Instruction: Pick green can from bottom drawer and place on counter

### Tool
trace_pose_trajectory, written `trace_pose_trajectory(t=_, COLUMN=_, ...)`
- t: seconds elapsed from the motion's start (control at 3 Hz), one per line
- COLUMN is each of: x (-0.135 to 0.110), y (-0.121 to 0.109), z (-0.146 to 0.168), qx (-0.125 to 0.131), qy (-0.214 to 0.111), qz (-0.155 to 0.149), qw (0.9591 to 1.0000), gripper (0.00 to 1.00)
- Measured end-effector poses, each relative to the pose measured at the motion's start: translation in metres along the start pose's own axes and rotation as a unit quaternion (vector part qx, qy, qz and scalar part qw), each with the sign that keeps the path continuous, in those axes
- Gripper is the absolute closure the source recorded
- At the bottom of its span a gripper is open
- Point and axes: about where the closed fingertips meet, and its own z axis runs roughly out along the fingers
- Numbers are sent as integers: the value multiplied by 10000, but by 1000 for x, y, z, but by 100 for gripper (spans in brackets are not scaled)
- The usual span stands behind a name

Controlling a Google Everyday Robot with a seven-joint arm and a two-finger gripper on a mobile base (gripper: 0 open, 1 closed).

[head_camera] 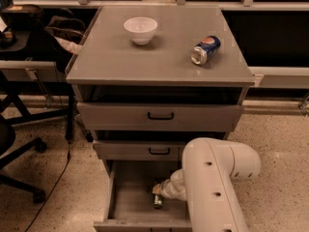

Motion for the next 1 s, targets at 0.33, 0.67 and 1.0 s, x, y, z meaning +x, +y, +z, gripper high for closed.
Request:
trace_pose_trajectory(t=0.33, x=0, y=0, z=0, qx=-1, qy=0, qz=-2, qw=10000, gripper=100)
trace_pose_trajectory(t=0.67, x=0, y=1, z=-3, qx=-4, qy=1, qz=-6, qw=10000, gripper=100)
trace_pose_trajectory(t=1.0, x=3, y=8, z=-23, qx=-314, qy=-84, qz=-456, qw=9984, gripper=100)
